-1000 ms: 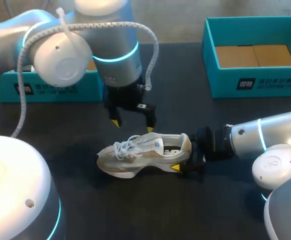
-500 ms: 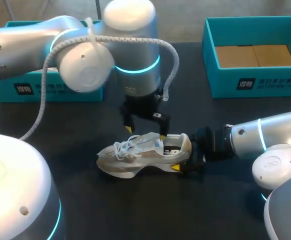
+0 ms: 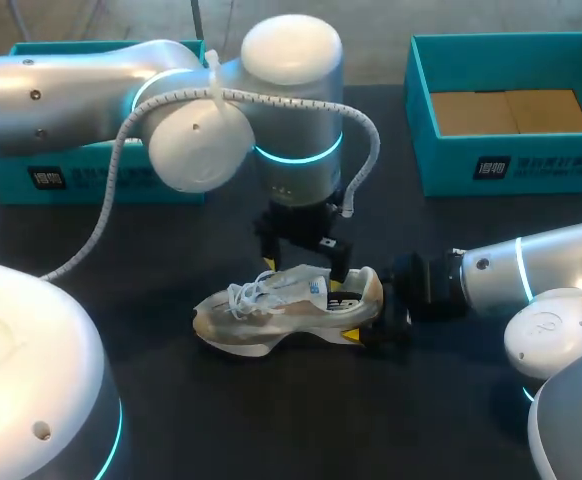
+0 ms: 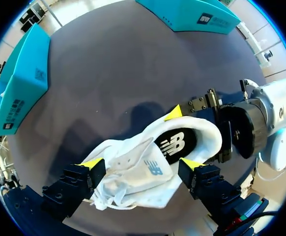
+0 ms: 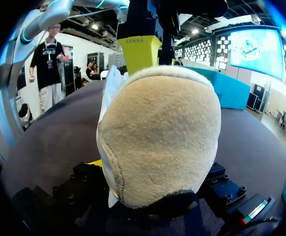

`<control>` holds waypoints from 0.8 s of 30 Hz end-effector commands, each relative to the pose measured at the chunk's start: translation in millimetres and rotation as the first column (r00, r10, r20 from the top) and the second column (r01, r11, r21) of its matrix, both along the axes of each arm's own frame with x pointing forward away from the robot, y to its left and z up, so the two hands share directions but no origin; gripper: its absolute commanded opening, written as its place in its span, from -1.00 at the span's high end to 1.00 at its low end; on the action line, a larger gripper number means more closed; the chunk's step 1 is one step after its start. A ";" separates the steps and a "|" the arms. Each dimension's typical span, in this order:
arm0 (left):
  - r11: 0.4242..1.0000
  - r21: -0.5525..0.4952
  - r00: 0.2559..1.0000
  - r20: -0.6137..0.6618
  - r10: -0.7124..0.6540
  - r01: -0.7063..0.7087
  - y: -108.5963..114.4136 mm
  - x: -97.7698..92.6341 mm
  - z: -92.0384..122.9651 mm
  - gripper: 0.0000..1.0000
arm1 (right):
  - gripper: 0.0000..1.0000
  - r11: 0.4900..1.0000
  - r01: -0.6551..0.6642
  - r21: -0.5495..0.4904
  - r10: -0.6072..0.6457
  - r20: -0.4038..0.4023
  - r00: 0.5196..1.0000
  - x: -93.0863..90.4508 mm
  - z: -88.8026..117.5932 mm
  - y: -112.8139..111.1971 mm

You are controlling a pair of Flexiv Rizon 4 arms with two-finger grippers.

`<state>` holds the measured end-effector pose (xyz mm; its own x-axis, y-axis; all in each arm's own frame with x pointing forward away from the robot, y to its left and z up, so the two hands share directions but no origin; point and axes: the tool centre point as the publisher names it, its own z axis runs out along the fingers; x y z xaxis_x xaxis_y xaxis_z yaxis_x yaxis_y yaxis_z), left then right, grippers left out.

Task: Take the shoe out of the shoebox, open the shoe tongue, remove and reinsert the insole, then place the shoe into the shoebox

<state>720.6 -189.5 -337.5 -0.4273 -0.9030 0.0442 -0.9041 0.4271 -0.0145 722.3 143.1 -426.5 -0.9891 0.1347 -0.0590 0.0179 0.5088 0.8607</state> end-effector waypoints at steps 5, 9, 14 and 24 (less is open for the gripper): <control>0.999 0.004 0.999 -0.012 -0.041 0.041 -7.1 6.3 -16.1 -1.00 | 1.00 1.000 0.000 -0.006 0.000 -0.001 1.000 -0.9 -6.2 6.2; 0.998 0.014 0.998 -0.012 -0.056 0.056 -6.6 6.4 -23.0 -1.00 | 1.00 1.000 0.000 -0.006 0.000 -0.001 1.000 -0.9 -6.2 6.2; 0.998 0.031 0.998 -0.023 -0.062 0.063 -5.5 6.4 -31.9 -1.00 | 1.00 1.000 0.000 -0.006 0.000 -0.001 1.000 -0.9 -6.2 6.2; 0.996 0.091 1.000 -0.016 -0.016 0.018 1.7 1.1 -36.6 -1.00 | 1.00 1.000 0.000 -0.006 0.000 -0.001 1.000 -0.9 -6.2 6.2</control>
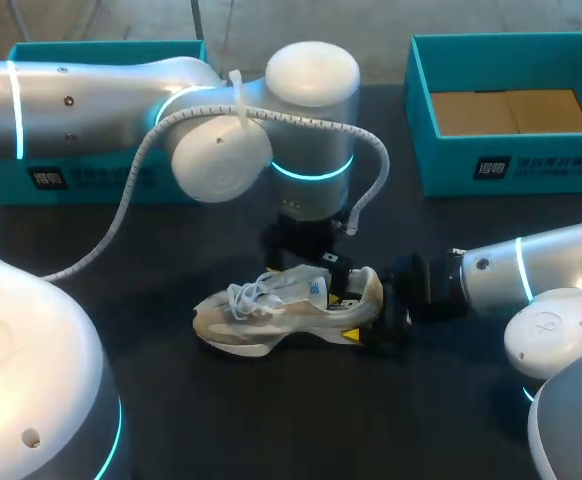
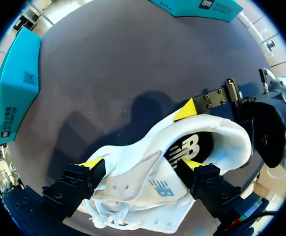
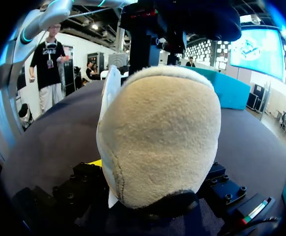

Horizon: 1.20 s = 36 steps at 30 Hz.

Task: Take the shoe out of the shoebox, open the shoe tongue, remove and reinsert the insole, then place the shoe into the shoebox

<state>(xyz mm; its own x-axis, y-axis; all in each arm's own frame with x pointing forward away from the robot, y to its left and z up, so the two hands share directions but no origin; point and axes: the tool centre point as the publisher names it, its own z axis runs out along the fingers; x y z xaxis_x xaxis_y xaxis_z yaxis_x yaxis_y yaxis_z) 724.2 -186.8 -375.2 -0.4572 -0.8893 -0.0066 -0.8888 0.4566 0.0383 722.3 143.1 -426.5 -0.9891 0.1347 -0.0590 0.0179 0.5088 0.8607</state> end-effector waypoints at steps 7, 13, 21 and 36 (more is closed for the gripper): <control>0.991 0.074 0.994 0.012 0.113 -0.113 10.1 -9.9 10.1 -1.00 | 1.00 1.000 0.000 -0.006 0.000 -0.001 1.000 -0.9 -6.2 6.2; 0.982 0.092 0.986 -0.002 0.168 -0.167 20.4 -16.1 15.0 -0.94 | 1.00 1.000 0.000 -0.006 0.000 -0.001 1.000 -0.9 -6.2 6.2; 0.975 0.077 0.977 -0.002 0.211 -0.210 33.5 -21.1 23.6 0.07 | 1.00 1.000 0.000 -0.006 0.000 -0.001 1.000 -0.9 -6.2 6.2; 0.968 -0.038 0.966 -0.084 0.243 -0.246 45.9 -30.2 39.3 1.00 | 1.00 1.000 0.000 -0.006 0.000 -0.001 1.000 -0.9 -6.2 6.2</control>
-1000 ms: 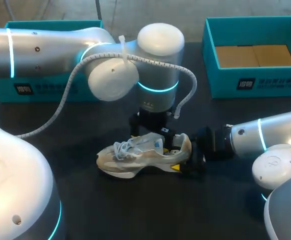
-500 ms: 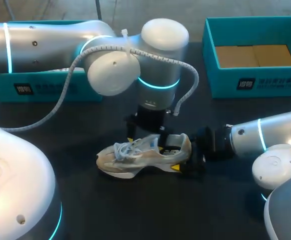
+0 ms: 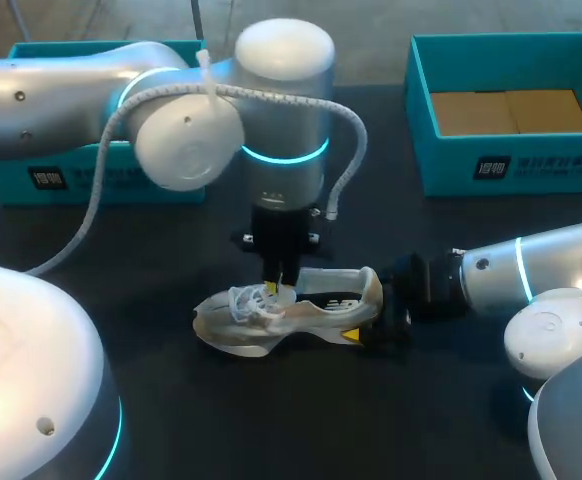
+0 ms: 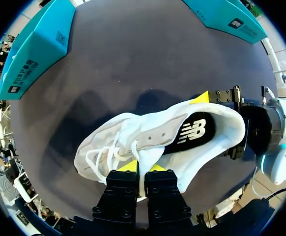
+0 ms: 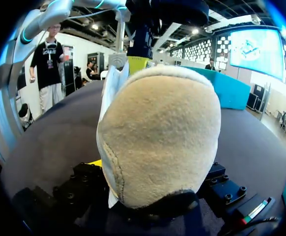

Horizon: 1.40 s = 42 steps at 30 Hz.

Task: Take the shoe out of the shoebox, open the shoe tongue, remove and reinsert the insole, then place the shoe into the shoebox

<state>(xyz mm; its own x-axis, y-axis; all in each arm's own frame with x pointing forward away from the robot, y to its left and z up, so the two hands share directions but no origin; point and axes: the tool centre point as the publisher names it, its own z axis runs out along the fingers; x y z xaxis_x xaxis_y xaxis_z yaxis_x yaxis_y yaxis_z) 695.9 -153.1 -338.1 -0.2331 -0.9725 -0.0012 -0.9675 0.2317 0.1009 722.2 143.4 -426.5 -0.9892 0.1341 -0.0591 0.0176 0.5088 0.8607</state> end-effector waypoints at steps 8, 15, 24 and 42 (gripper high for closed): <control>0.996 -0.082 1.000 -0.012 0.016 -0.017 18.7 0.0 5.2 1.00 | 1.00 1.000 0.001 -0.006 -0.001 -0.001 1.000 -0.7 -6.2 6.0; 0.996 -0.087 1.000 -0.018 0.023 -0.024 21.4 1.7 5.0 -0.10 | 1.00 1.000 0.001 -0.006 -0.001 -0.001 1.000 -0.7 -6.2 6.0; 0.996 -0.087 1.000 -0.010 0.018 -0.019 25.5 6.9 16.1 -0.41 | 1.00 1.000 0.001 -0.006 -0.001 -0.001 1.000 -0.7 -6.2 6.0; 0.995 -0.093 0.999 -0.020 -0.036 0.034 23.0 3.4 23.9 1.00 | 1.00 1.000 0.001 -0.006 -0.001 -0.001 1.000 -0.7 -6.2 6.0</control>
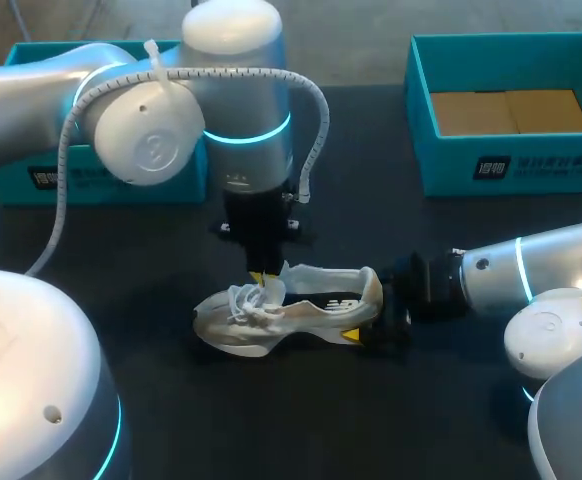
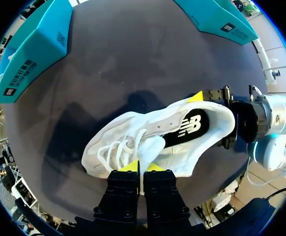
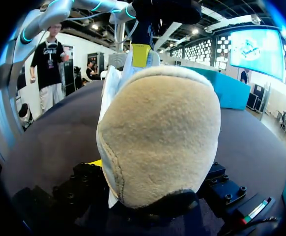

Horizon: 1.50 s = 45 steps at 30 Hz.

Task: Take the shoe out of the shoebox, open the shoe tongue, remove and reinsert the insole, then place the shoe into the shoebox

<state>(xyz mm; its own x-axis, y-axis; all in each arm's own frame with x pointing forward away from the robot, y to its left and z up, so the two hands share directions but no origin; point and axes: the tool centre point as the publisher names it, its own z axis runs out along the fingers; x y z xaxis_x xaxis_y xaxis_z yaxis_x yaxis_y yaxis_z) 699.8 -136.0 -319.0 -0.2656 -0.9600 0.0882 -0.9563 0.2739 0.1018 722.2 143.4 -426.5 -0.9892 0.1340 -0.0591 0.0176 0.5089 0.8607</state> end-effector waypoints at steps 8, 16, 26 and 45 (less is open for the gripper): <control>1.000 -0.006 0.999 0.039 0.021 -0.021 22.0 -1.1 15.8 1.00 | 1.00 1.000 0.001 -0.006 -0.001 -0.001 1.000 -0.7 -6.2 5.9; 0.999 0.004 0.997 0.054 0.053 -0.054 37.8 -2.0 17.8 1.00 | 1.00 1.000 0.001 -0.006 -0.001 -0.001 1.000 -0.7 -6.2 5.9; 0.993 0.047 0.994 0.036 0.107 -0.109 62.0 -5.0 2.6 1.00 | 1.00 1.000 0.001 -0.006 -0.001 -0.001 1.000 -0.7 -6.2 5.9; 0.971 0.163 0.984 0.032 0.173 -0.176 87.1 -6.0 -43.1 1.00 | 1.00 1.000 0.001 -0.006 -0.001 -0.001 1.000 -0.7 -6.2 5.9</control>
